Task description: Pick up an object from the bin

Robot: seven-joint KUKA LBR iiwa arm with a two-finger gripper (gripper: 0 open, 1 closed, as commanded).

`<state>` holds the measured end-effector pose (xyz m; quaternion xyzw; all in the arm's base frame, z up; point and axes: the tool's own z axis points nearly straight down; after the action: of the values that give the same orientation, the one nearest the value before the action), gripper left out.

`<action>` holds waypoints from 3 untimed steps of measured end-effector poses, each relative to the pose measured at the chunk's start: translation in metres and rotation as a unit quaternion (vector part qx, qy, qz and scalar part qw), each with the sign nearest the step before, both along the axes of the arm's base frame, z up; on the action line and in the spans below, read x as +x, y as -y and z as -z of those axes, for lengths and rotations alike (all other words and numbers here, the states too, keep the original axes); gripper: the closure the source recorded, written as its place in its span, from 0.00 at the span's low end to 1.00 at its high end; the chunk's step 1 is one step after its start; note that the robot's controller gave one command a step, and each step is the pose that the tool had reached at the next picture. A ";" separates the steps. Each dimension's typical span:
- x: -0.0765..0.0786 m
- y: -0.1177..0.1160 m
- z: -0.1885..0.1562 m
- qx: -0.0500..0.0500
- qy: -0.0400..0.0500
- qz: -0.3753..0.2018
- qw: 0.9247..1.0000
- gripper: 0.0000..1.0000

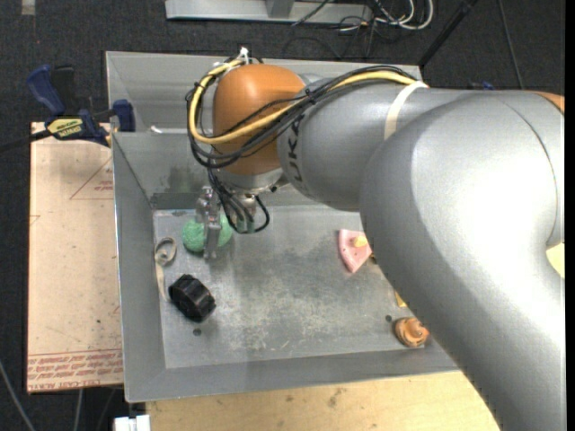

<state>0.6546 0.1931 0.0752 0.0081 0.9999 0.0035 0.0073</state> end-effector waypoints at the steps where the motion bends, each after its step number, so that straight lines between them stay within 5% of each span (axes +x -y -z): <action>1: 0.000 0.000 0.000 0.000 0.000 0.000 1.000 1.00; 3: -0.001 0.000 -0.011 -0.001 -0.003 0.000 1.000 1.00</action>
Offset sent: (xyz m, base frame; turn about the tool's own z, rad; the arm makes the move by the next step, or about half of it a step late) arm 0.0000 0.0002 0.0274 0.0000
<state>0.6539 0.1929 0.0859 0.0081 1.0000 0.0022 0.0038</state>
